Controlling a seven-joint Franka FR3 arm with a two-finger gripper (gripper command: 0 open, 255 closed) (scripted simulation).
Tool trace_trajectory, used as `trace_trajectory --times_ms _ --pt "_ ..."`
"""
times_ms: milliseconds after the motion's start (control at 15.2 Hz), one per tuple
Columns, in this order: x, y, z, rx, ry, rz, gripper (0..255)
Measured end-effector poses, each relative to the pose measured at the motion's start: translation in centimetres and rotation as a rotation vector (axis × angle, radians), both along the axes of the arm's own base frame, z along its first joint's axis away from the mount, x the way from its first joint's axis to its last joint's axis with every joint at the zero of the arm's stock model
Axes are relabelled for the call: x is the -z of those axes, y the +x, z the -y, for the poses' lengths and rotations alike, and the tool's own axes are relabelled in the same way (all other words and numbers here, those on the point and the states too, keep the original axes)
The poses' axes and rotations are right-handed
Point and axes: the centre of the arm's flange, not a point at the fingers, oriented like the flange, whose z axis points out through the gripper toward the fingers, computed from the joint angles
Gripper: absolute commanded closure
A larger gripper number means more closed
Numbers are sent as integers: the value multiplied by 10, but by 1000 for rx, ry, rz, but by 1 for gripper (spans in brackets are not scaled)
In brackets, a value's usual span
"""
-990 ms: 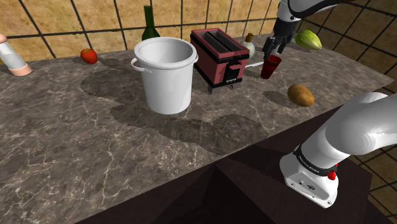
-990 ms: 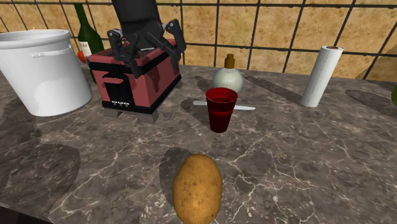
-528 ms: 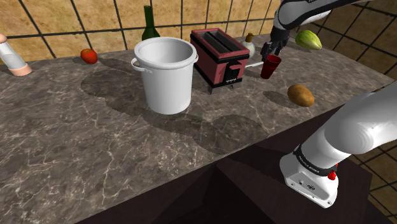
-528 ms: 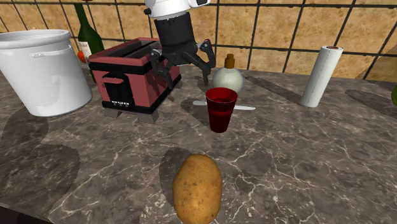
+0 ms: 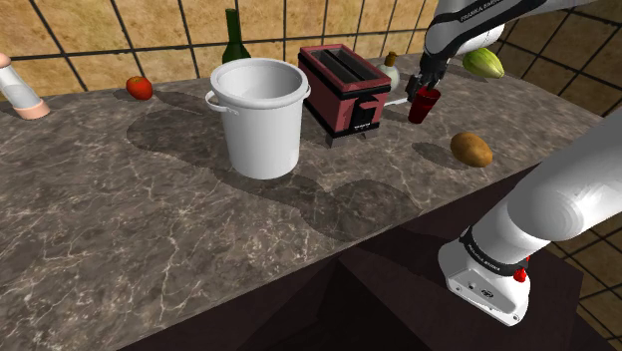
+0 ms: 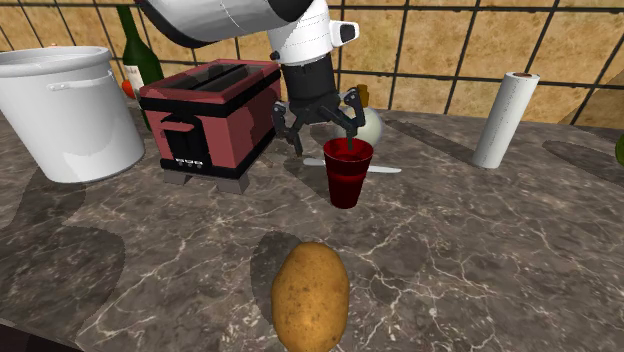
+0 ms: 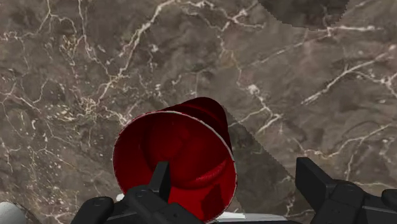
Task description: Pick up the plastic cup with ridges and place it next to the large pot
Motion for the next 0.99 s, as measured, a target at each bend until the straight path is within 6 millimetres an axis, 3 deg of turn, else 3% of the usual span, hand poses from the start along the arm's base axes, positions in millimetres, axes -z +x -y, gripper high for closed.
trace_trajectory --times_ms 264,660,726,990 --pt "20 2 4 0 0 0 0" --pt "24 2 6 0 -1 1 0" --pt "24 2 6 0 -1 1 255" --pt "24 2 6 0 0 0 255"
